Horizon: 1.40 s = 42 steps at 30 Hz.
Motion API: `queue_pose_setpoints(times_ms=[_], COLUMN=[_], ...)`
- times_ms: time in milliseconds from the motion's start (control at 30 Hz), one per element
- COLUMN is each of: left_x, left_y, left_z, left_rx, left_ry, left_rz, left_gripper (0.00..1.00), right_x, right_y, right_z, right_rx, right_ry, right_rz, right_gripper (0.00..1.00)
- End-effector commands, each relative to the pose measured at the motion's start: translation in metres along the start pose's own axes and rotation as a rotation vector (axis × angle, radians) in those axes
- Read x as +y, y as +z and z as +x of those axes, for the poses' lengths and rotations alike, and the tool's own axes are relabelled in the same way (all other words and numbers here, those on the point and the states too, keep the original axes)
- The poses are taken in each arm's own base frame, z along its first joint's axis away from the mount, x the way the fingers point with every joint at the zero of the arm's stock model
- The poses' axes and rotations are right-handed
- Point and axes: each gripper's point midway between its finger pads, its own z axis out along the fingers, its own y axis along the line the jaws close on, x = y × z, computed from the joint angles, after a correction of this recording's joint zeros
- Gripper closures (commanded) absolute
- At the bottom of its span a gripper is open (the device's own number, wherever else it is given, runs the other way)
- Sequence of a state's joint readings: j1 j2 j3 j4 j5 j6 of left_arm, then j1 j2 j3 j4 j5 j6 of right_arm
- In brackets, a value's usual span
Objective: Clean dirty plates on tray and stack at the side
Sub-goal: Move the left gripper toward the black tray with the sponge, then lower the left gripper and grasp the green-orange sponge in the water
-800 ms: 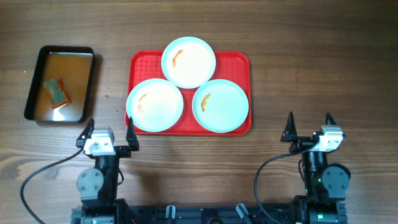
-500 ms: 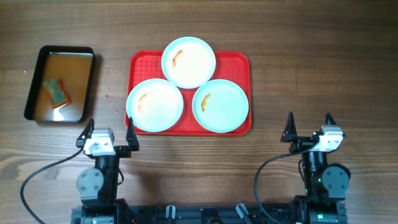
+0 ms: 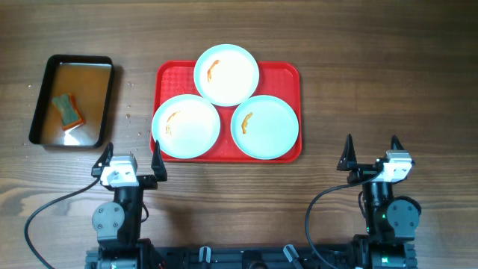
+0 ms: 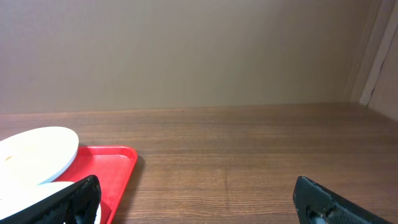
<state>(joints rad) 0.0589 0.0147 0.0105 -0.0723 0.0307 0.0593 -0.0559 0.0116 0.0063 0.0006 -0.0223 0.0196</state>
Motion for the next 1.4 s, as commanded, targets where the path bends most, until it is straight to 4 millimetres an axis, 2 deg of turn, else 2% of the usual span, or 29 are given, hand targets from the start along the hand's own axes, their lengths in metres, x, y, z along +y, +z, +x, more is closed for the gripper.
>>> queue_pose_setpoints(times_ms=[0,700,767,800,933,967,1000,1067,1100,1167,1200,1267,1300,1333,1367], left_x=[-0.001,-0.001,-0.011,-0.028,-0.031,-0.043,-0.067,-0.099,-0.106,-0.106,-0.100,-0.084,-0.068,-0.039,-0.021], left_y=[0.000,0.000,0.000,-0.002,-0.003,-0.006,-0.014,-0.033,-0.040,-0.053,-0.057,-0.053,-0.044,-0.028,-0.016], left_z=[0.002,0.002,0.000,-0.004,-0.006,-0.011,-0.017,-0.031,-0.041,-0.082,-0.105,-0.132,-0.140,-0.143,-0.142], left_rx=[0.002,0.002,-0.003,-0.009,-0.015,-0.026,-0.026,-0.053,-0.094,-0.236,-0.295,-0.290,-0.201,-0.049,0.101], left_ry=[0.016,0.016,-0.058,-0.134,-0.145,-0.184,-0.239,-0.242,-0.220,-0.228,-0.214,-0.141,-0.100,-0.135,-0.151], left_rz=[0.004,0.005,0.063,0.159,0.183,0.254,0.402,0.624,0.678,0.707,0.670,0.531,0.408,0.221,0.101], left_gripper=[0.00,0.00,0.00,0.00,0.00,0.00,0.00,0.00,0.00,0.00,0.00,0.00,0.00,0.00,0.00], right_x=[0.001,0.001,0.001,0.001,0.001,0.001,0.001,0.001,0.001,0.001,0.001,0.001,0.001,0.001,0.001], right_y=[0.000,0.000,0.000,0.000,0.000,0.000,0.000,0.000,0.000,0.000,0.000,0.000,0.000,0.000,0.000], right_z=[0.000,0.000,0.000,0.000,0.000,0.000,0.000,0.000,0.000,0.000,0.000,0.000,0.000,0.000,0.000], right_rx=[-0.003,-0.003,-0.003,-0.003,-0.003,-0.003,-0.003,-0.003,-0.003,-0.003,-0.003,-0.003,-0.003,-0.003,-0.003], right_ry=[-0.017,-0.017,-0.017,-0.017,-0.017,-0.017,-0.017,-0.017,-0.017,-0.017,-0.017,-0.017,-0.017,-0.017,-0.017], right_rz=[-0.008,-0.008,-0.008,-0.008,-0.008,-0.008,-0.008,-0.008,-0.008,-0.008,-0.008,-0.008,-0.008,-0.008,-0.008], right_gripper=[0.00,0.00,0.00,0.00,0.00,0.00,0.00,0.00,0.00,0.00,0.00,0.00,0.00,0.00,0.00])
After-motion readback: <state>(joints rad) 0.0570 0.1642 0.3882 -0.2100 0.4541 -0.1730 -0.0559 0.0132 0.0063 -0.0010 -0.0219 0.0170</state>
